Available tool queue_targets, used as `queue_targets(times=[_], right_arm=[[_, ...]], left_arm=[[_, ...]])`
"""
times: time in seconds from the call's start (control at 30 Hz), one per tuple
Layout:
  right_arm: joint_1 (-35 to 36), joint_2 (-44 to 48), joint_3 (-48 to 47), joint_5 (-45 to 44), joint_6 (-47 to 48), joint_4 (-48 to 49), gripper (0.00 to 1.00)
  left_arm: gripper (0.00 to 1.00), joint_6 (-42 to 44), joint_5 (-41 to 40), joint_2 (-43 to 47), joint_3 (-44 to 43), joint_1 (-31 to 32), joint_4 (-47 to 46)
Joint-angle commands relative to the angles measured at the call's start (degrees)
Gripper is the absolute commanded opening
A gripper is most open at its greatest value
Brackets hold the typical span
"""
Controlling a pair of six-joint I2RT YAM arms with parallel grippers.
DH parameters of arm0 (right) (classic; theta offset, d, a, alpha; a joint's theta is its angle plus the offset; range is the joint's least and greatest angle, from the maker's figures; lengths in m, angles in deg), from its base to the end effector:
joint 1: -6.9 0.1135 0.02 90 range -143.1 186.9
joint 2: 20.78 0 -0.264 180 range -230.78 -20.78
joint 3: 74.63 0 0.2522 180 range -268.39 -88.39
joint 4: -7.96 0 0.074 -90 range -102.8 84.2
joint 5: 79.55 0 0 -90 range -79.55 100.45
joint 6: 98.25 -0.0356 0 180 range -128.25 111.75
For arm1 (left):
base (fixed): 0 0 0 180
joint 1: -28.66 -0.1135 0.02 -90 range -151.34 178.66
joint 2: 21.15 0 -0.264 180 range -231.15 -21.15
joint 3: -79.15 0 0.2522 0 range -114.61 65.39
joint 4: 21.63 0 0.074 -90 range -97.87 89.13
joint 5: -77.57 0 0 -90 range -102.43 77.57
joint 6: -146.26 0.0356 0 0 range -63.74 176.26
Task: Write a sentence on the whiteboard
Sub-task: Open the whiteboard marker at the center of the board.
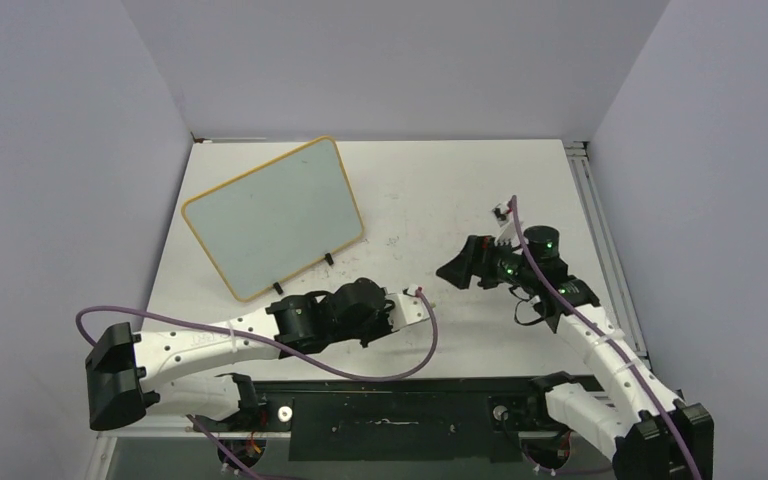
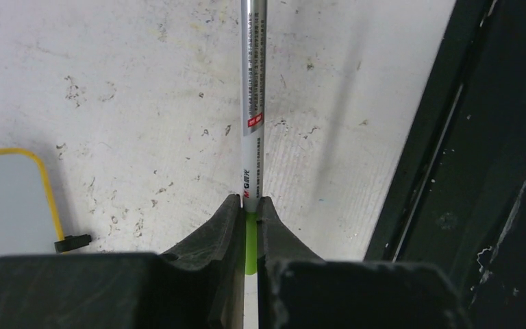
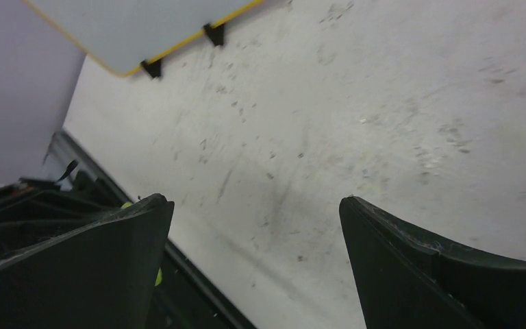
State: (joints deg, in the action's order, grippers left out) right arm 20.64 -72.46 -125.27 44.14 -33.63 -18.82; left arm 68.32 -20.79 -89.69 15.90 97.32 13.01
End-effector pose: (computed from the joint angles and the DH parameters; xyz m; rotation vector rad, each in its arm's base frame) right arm 0.1897 0.0667 0.2677 -0.1677 2.1183 1.0184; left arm 0.0988 -0.2387 0.2658 1.4190 1.7900 -0.3586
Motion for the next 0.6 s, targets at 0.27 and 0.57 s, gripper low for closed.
queue_targets(times=[0.27,0.57], right_arm=[[27.2,-11.1,-2.9,8.4,-3.5,4.3,0.88],[29.1,-11.3,1.0,7.8,-9.9,14.0,0.69]], left_arm=[[0.0,-0.1,5.0,2.2,-1.6,0.9,5.0],[0.0,-0.5,4.8,3.0,-1.8,1.0,5.7]])
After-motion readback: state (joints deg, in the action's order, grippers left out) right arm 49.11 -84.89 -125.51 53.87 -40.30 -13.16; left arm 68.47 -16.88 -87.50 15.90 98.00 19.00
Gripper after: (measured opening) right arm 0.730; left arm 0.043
